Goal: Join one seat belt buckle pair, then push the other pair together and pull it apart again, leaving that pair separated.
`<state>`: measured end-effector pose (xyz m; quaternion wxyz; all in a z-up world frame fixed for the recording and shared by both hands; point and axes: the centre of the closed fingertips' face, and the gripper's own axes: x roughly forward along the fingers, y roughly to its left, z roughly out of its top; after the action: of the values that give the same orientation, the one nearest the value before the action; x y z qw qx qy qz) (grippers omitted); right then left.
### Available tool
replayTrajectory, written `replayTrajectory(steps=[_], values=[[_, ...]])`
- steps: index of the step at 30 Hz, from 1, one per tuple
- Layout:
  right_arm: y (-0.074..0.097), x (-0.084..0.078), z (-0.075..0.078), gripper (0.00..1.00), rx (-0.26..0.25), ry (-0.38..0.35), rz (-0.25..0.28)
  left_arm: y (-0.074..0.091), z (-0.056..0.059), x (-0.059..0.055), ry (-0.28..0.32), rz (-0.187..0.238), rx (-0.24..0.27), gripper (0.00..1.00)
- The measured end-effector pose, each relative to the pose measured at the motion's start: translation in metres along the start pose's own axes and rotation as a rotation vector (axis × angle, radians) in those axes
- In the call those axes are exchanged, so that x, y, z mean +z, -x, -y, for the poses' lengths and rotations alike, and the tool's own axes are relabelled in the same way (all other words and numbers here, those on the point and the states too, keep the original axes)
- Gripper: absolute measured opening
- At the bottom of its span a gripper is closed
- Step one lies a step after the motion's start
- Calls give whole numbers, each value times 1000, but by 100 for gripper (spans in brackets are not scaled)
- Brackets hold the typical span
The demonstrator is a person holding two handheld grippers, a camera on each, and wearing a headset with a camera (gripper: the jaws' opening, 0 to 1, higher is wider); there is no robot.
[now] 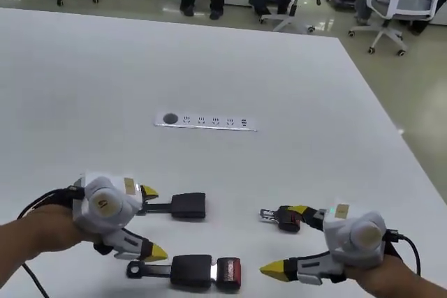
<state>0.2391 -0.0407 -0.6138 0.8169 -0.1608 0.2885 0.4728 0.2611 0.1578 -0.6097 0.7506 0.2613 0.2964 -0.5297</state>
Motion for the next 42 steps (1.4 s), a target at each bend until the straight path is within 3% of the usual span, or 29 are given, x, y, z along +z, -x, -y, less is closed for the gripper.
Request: replayTrajectory(steps=[6, 9, 12, 17, 19, 21, 25, 32, 39, 40, 42], values=[[3, -8, 36, 79, -13, -10, -27, -5, -30, 1, -12, -17, 0, 72], [3, -7, 47, 78, -10, -19, -26, -10, -33, 3, -25, -24, -20, 72], [0, -11, 63, 78, -5, -28, -38, -13, -43, 4, -12, -19, -30, 72], [-6, -14, 72, 78, 26, -28, -53, -26, -54, 5, 9, -3, -45, 72], [-8, -16, 73, 78, 36, -27, -58, -34, -56, 0, 7, -6, -57, 72], [-12, -23, 77, 79, 47, -26, -78, -37, -56, 3, 10, -5, -71, 72], [-19, -34, 75, 78, 78, -30, -106, -52, -57, -5, 9, -21, -90, 72], [-35, -60, 76, 75, 135, -45, -157, -71, -48, -4, -5, -46, -122, 71], [-37, -69, 76, 72, 164, -40, -176, -89, -44, -9, -15, -64, -147, 65], [-38, -66, 80, 70, 170, 11, -149, -90, -44, -9, -14, -63, -149, 65], [-36, -64, 82, 66, 165, -33, -147, -92, -43, -9, -10, -65, -156, 61]])
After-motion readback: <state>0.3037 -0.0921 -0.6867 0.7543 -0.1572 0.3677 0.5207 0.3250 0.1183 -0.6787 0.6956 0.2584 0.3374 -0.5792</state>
